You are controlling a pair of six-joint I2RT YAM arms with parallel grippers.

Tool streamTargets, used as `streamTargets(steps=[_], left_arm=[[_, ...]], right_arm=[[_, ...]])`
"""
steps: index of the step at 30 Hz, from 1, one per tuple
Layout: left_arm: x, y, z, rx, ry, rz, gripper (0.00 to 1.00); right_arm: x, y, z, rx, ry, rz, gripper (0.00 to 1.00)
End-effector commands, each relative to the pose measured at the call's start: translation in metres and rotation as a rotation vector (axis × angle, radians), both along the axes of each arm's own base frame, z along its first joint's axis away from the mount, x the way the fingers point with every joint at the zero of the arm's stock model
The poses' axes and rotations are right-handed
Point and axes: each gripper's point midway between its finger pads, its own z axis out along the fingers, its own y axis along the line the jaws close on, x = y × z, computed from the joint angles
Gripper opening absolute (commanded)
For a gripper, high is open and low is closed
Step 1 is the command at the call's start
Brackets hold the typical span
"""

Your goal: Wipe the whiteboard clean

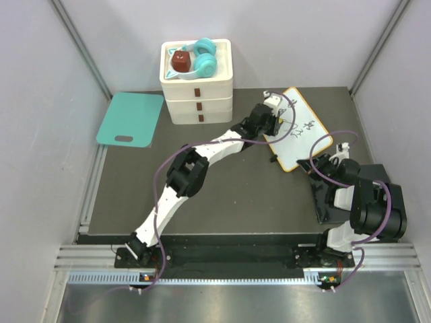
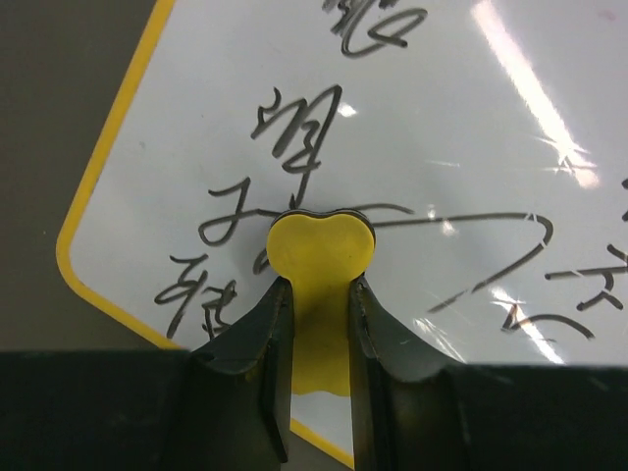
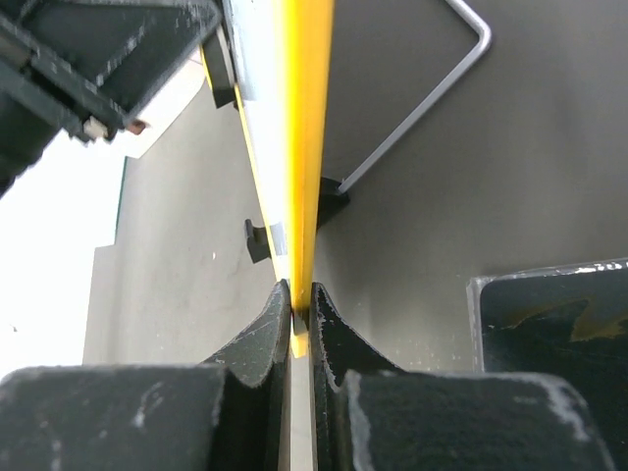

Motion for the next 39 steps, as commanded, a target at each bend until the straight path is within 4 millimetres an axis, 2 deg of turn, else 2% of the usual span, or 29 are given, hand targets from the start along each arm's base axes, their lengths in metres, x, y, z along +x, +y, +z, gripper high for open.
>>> streamTargets(steps=[1,7,9,11,12,13,14,15,16,17,19,20,21,22,23,24,25,26,27,28,29,30,31,32,33,35,36,37,39], left_arm=[[-0.018,-0.029,-0.023,-0.011,0.063,-0.205,0.0],[-0.052,-0.062,-0.001,-0.06,0.012,-0.424,0.0],[-0.056,-0.064,0.007,-0.049,-0.006,-0.431,0.0],[-0.061,-0.062,0.003,-0.033,0.002,-0.434,0.0],[-0.062,-0.06,0.014,-0.04,-0.013,-0.43,0.0],[-0.063,-0.053,0.001,-0.012,0.005,-0.415,0.0],[-0.06,-0.052,0.017,-0.019,-0.041,-0.41,0.0],[-0.06,-0.048,0.019,-0.01,-0.051,-0.401,0.0],[-0.058,-0.039,0.008,0.026,-0.048,-0.368,0.0],[-0.056,-0.034,0.02,0.026,-0.069,-0.348,0.0],[-0.049,-0.017,0.016,0.044,-0.073,-0.294,0.0],[-0.045,-0.011,0.034,0.028,-0.097,-0.273,0.0],[-0.041,0.001,0.03,0.032,-0.095,-0.249,0.0],[-0.035,0.009,0.036,0.032,-0.112,-0.21,0.0],[-0.028,0.021,0.056,0.019,-0.141,-0.174,0.0],[-0.029,0.03,0.051,0.035,-0.138,-0.154,0.0],[-0.025,0.036,0.059,0.034,-0.166,-0.136,0.0],[-0.021,0.046,0.077,0.031,-0.197,-0.096,0.0],[-0.02,0.053,0.077,0.037,-0.2,-0.088,0.0],[-0.017,0.062,0.092,0.042,-0.231,-0.052,0.0],[-0.011,0.072,0.099,0.046,-0.245,-0.007,0.0],[-0.012,0.077,0.098,0.054,-0.246,0.01,0.0],[-0.011,0.082,0.118,0.028,-0.283,0.033,0.0],[-0.011,0.091,0.113,0.039,-0.283,0.06,0.0],[-0.012,0.094,0.117,0.036,-0.296,0.069,0.0],[-0.013,0.102,0.139,-0.003,-0.349,0.103,0.0],[-0.015,0.106,0.136,0.0,-0.349,0.112,0.0],[-0.017,0.108,0.142,-0.012,-0.36,0.119,0.0],[-0.019,0.105,0.139,-0.019,-0.355,0.098,0.0]], right_arm=[[-0.003,0.013,0.001,-0.01,-0.007,0.072,0.0],[-0.002,0.012,-0.005,-0.014,0.033,0.068,0.0],[-0.002,0.012,-0.006,-0.015,0.041,0.071,0.0],[-0.003,0.013,-0.008,-0.015,0.053,0.076,0.0],[-0.004,0.015,-0.007,-0.013,0.051,0.087,0.0],[-0.004,0.016,-0.008,-0.014,0.052,0.095,0.0],[-0.004,0.017,-0.009,-0.012,0.059,0.101,0.0],[-0.006,0.02,-0.009,-0.012,0.061,0.118,0.0],[-0.007,0.022,-0.01,-0.017,0.065,0.128,0.0],[-0.008,0.024,-0.011,-0.019,0.071,0.14,0.0],[-0.01,0.029,-0.012,-0.028,0.074,0.165,0.0],[-0.012,0.031,-0.013,-0.025,0.087,0.177,0.0],[-0.013,0.032,-0.014,-0.028,0.09,0.183,0.0],[-0.015,0.033,-0.014,-0.032,0.091,0.191,0.0],[-0.018,0.035,-0.016,-0.027,0.102,0.204,0.0],[-0.02,0.037,-0.017,-0.03,0.106,0.216,0.0],[-0.022,0.039,-0.018,-0.03,0.114,0.225,0.0],[-0.023,0.04,-0.019,-0.03,0.118,0.232,0.0],[-0.025,0.041,-0.02,-0.028,0.127,0.235,0.0],[-0.025,0.041,-0.02,-0.027,0.128,0.238,0.0],[-0.026,0.042,-0.021,-0.022,0.136,0.249,0.0],[-0.027,0.043,-0.022,-0.022,0.143,0.254,0.0],[-0.026,0.043,-0.022,-0.021,0.145,0.258,0.0],[-0.028,0.045,-0.023,-0.015,0.15,0.27,0.0],[-0.029,0.047,-0.025,-0.015,0.16,0.28,0.0],[-0.028,0.051,-0.023,-0.014,0.157,0.302,0.0],[-0.029,0.053,-0.025,-0.013,0.163,0.312,0.0],[-0.028,0.054,-0.023,-0.011,0.159,0.319,0.0],[-0.03,0.058,-0.023,-0.008,0.161,0.339,0.0]])
